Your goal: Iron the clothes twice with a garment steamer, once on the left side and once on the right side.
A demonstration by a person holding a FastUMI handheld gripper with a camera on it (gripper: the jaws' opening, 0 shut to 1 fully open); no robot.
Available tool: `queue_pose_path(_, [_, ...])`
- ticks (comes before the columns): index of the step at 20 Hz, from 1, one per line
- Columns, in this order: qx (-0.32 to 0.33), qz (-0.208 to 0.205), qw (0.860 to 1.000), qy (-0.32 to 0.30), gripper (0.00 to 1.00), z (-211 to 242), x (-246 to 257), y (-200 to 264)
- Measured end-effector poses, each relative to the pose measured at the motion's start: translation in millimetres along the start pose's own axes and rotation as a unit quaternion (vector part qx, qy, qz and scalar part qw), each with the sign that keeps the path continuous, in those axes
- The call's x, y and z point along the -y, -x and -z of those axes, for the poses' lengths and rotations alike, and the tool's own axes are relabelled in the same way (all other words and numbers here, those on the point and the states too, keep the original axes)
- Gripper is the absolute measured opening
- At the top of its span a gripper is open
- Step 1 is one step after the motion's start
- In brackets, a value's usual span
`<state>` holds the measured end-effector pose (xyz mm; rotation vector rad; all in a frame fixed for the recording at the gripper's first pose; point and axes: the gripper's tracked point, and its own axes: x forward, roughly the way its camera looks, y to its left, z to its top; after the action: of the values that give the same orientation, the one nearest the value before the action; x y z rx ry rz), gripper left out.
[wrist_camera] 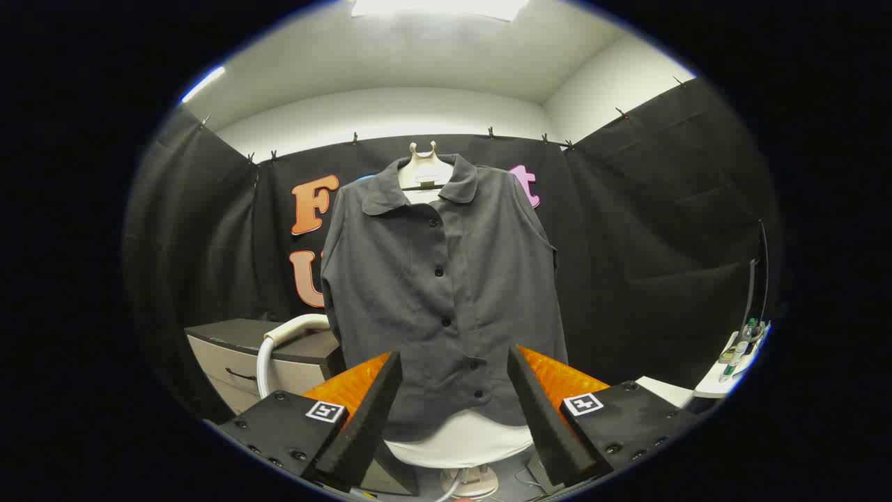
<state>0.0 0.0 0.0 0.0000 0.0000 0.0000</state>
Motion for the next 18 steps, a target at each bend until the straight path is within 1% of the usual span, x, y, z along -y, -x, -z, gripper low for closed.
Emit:
queue_pose_path(4, [0.002, 0.004, 1.000, -0.001, 0.98, -2, 3, 0])
queue_pose_path(18, [0.005, -0.007, 1.000, 0.003, 0.98, -4, -7, -4])
